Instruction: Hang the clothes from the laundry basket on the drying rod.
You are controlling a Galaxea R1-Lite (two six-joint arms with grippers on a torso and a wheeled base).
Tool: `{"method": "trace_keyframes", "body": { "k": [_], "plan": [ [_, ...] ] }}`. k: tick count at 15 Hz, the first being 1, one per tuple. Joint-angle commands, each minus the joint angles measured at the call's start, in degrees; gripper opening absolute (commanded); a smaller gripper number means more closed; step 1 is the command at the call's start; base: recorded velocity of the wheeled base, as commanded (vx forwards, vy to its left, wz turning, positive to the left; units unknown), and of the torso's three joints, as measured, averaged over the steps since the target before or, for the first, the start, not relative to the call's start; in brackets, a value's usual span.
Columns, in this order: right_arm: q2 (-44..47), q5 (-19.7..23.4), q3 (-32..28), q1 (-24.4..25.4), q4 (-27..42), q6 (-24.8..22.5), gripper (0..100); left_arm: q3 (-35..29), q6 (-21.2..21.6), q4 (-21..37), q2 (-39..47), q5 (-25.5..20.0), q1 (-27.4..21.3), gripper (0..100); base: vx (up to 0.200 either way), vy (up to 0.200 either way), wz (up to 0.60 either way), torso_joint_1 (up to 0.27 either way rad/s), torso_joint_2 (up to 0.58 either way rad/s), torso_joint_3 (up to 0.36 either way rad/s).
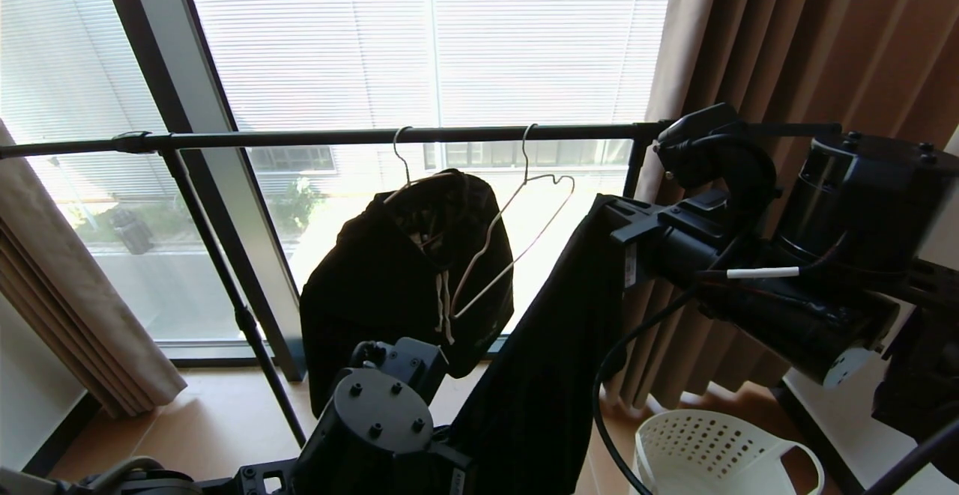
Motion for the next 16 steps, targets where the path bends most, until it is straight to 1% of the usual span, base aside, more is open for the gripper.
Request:
{"method": "trace_keyframes", "body": {
  "k": [1, 2, 4, 6, 7, 8, 10, 11, 12, 14, 16],
  "plan": [
    [-0.12, -0.16, 0.12, -0.28, -0.05, -0.02, 0, 0.40, 0.19, 0.06, -1.44, 0.04, 0.33, 0, 0.000, 0.000, 0.00, 0.000, 0.00, 0.000],
    [-0.03, -0.16, 0.12, -0.45, -0.05, -0.02, 0, 0.40, 0.19, 0.06, -1.61, 0.04, 0.59, 0, 0.000, 0.000, 0.00, 0.000, 0.00, 0.000],
    [-0.03, -0.16, 0.74, -0.54, -0.05, -0.02, 0, 0.04, 0.89, 0.15, -3.81, -0.05, 2.88, 0, 0.000, 0.000, 0.00, 0.000, 0.00, 0.000],
    [0.14, -0.16, 1.44, -0.54, 0.39, -0.28, 0, -1.80, 3.79, 0.15, -5.57, -0.49, 6.48, 0, 0.000, 0.000, 0.00, 0.000, 0.00, 0.000],
    [0.14, -0.16, 1.70, -0.54, 0.56, -0.46, 0, -2.33, 4.58, 0.23, -6.01, -0.58, 7.27, 0, 0.000, 0.000, 0.00, 0.000, 0.00, 0.000],
    [-0.03, -0.16, 2.93, -0.54, 0.74, -0.90, 0, -3.65, 6.08, 0.50, -7.15, -0.93, 9.03, 0, 0.000, 0.000, 0.00, 0.000, 0.00, 0.000],
    [-0.56, 0.02, 4.96, -0.45, 0.74, -3.45, 0, -6.55, 7.13, 1.90, -7.50, -1.90, 11.23, 0, 0.000, 0.000, 0.00, 0.000, 0.00, 0.000],
    [-0.65, 0.02, 5.48, -0.45, 0.74, -4.06, 0, -7.87, 7.31, 3.31, -7.50, -2.25, 11.75, 0, 0.000, 0.000, 0.00, 0.000, 0.00, 0.000],
    [-1.09, 0.02, 6.63, -0.45, 0.74, -5.47, 0, -10.85, 7.31, 7.71, -7.50, -3.13, 12.81, 0, 0.000, 0.000, 0.00, 0.000, 0.00, 0.000],
    [-1.79, 0.28, 8.47, -0.28, 0.39, -7.40, 0, -15.86, 7.22, 14.38, -7.50, -4.62, 14.30, 0, 0.000, 0.000, 0.00, 0.000, 0.00, 0.000],
    [-1.97, 0.37, 9.09, 0.69, 0.21, -7.76, 0, -19.12, 7.31, 18.60, -7.33, -5.94, 14.92, 0, 0.000, 0.000, 0.00, 0.000, 0.00, 0.000]
  ]
}}
